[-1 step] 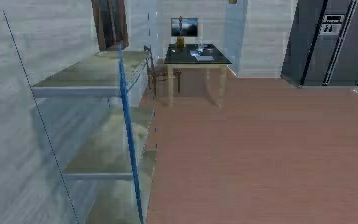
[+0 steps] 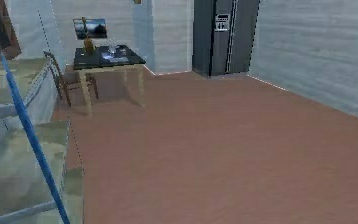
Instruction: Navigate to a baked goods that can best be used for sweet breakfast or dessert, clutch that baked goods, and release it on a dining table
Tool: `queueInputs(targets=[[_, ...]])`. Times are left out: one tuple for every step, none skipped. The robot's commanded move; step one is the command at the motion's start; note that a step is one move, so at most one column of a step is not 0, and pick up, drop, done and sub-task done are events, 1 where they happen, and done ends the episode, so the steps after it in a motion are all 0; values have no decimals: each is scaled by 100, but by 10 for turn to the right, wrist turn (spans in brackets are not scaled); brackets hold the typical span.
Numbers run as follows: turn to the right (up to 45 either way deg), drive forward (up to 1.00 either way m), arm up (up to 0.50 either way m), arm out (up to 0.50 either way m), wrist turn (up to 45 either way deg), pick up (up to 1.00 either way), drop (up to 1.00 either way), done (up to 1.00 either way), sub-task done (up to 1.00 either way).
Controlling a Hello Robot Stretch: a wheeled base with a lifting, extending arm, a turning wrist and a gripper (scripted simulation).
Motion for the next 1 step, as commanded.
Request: queueInputs(targets=[[30,0,0,0,0,0,0,0,0]])
